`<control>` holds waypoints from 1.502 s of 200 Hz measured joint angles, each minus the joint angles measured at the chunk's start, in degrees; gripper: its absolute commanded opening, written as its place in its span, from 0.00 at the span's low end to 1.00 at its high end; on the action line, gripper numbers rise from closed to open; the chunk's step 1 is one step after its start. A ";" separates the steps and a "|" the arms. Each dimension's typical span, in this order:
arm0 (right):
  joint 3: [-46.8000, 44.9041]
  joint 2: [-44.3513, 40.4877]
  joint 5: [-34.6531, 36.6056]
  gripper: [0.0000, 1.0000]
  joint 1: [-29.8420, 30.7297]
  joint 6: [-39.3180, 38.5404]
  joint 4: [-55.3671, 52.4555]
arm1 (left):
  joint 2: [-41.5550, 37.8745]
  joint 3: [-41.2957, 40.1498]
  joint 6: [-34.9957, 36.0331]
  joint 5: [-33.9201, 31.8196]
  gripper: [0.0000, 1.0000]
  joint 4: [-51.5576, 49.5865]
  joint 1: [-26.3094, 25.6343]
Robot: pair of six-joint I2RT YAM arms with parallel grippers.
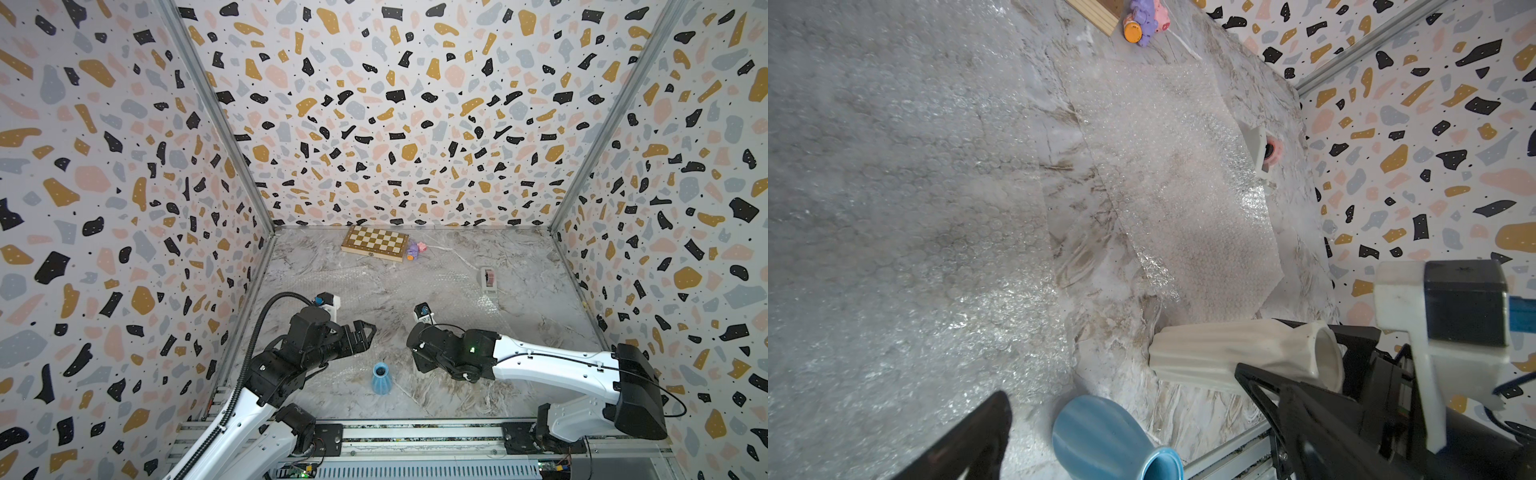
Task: Wrap vases in bubble wrap
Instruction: Pick up the vase from the center of the board, then place the vase in bubble wrap.
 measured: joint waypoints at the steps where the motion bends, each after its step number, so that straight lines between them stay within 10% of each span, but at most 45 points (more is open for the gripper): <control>1: 0.02 0.00 -0.02 0.35 -0.02 0.00 0.00 | 0.00 0.00 0.00 0.00 0.99 0.00 0.00; 54: 0.35 -5.40 -10.51 0.29 -6.80 -0.55 0.70 | 0.17 4.26 3.02 -0.02 0.99 -2.38 -0.26; 103: -6.08 -19.82 -33.59 0.29 -33.53 0.15 11.69 | 4.94 10.64 9.38 -0.02 0.99 0.33 -5.38; 157: -21.68 -16.61 -55.17 0.29 -55.89 -0.33 18.23 | 24.59 17.49 24.28 -3.28 0.99 7.21 -17.88; 300: -34.25 -2.91 -72.32 0.38 -63.95 5.44 40.48 | 66.03 27.69 48.09 6.01 0.99 23.61 -22.34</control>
